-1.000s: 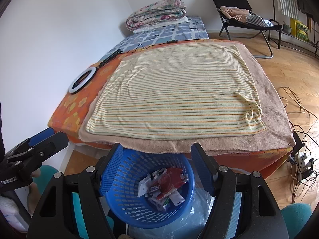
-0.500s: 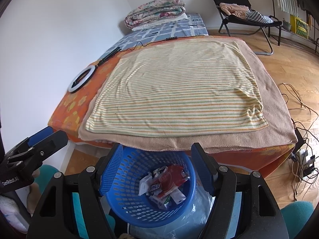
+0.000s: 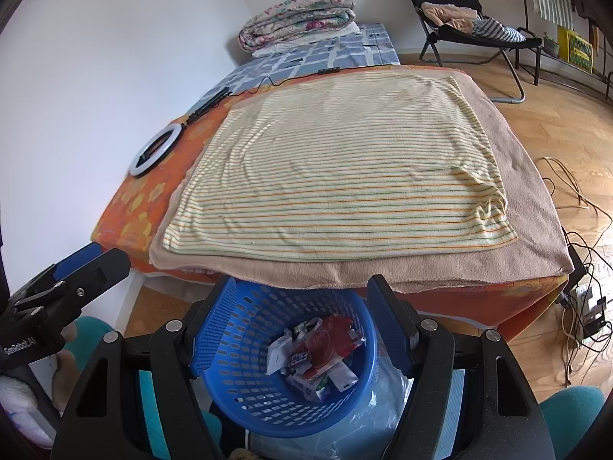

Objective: Collect trash

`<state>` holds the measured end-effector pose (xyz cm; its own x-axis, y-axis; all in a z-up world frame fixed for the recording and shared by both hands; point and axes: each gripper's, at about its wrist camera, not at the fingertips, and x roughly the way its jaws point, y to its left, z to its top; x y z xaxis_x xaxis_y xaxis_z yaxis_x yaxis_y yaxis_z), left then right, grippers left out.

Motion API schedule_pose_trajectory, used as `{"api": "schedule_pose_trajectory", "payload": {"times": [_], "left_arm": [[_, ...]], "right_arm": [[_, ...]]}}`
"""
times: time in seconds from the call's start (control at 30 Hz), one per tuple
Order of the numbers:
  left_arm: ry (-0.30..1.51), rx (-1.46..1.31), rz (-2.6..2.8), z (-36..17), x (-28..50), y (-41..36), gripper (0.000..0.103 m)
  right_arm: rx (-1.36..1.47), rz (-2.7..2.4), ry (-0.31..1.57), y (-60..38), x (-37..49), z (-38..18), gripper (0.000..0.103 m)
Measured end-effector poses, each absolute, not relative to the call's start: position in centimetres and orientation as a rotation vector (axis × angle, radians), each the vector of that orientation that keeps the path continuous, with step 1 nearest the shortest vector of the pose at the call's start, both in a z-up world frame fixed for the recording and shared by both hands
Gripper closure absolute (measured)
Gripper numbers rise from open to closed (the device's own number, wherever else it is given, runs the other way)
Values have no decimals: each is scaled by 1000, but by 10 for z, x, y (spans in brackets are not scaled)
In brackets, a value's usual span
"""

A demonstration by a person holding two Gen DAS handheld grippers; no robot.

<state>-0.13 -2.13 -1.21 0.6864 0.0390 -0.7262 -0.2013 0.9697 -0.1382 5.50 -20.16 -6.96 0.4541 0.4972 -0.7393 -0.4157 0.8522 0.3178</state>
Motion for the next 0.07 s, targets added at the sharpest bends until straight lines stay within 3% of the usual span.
{"api": "schedule_pose_trajectory", "payload": {"times": [0.07], "left_arm": [[811,-217,137,-15,0,-21,3]], "right_arm": [[97,564,948,-202,56,-71,33]]}}
